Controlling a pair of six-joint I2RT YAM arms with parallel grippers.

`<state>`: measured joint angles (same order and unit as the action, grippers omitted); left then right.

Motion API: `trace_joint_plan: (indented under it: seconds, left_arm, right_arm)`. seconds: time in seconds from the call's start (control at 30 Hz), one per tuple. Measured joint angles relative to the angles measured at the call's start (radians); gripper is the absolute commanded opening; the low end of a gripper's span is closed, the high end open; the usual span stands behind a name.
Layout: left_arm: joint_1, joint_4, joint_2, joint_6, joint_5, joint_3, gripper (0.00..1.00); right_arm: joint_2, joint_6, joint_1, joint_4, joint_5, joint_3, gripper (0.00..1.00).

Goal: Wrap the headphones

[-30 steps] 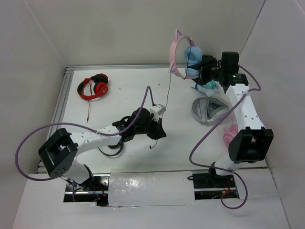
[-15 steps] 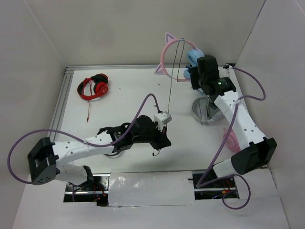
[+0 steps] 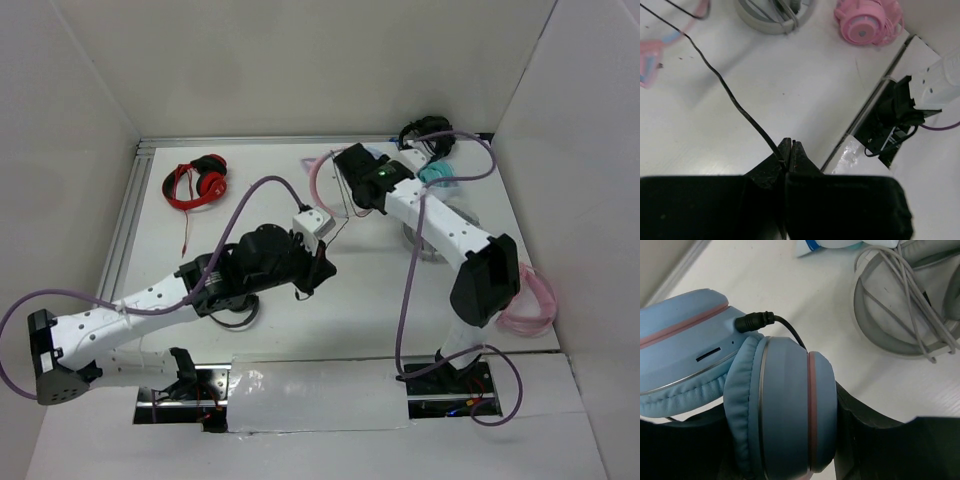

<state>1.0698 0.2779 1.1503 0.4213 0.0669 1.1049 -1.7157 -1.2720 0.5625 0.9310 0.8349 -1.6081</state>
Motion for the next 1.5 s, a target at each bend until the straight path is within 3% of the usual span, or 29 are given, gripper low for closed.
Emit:
trace_joint_plan:
  seconds: [0.17,0.3,0.5,0.67,0.93,1.17,1.27,1.4,1.5]
  left_arm:
    - [-0.033,0.085,0.017,-0.067,0.061,0.104,0.0]
    - [-0.167,0.103,0.036,-0.128,0.029,0.155,0.0]
    - [-0.394,0.102,0.087,-0.228,-0.099,0.163,0.0]
    - [-0.518,0.064,0.112,-0.294,-0.266,0.163,0.0]
    - [-0.689,-0.009,0.147,-0.312,-0.5,0.114,0.0]
    - [-0.753,-0.1,0.171,-0.291,-0.678,0.02,0.01]
    - [-0.751,-0.167,0.171,-0.282,-0.779,-0.023,0.09]
    - [-0.729,-0.252,0.184,-0.261,-0.867,-0.065,0.31]
    - [-0.708,-0.292,0.204,-0.253,-0.907,-0.087,0.35]
  right_arm:
    - [-0.02,0.217,0.102,-0.064,0.124,0.037,0.0]
    - [0.067,0.415,0.154,-0.227,0.121,0.199,0.0]
    - [0.351,0.691,0.105,-0.469,-0.192,0.493,0.0]
    - [0.462,0.831,0.052,-0.529,-0.497,0.533,0.0]
    - [0.466,0.843,-0.066,-0.541,-0.936,0.514,0.0]
    - [0.48,0.823,-0.135,-0.532,-1.126,0.487,0.0]
    - [0.491,0.787,-0.135,-0.532,-1.178,0.487,0.0]
    - [0.493,0.724,-0.14,-0.534,-1.233,0.483,0.0]
    - [0.493,0.673,-0.14,-0.538,-1.248,0.466,0.0]
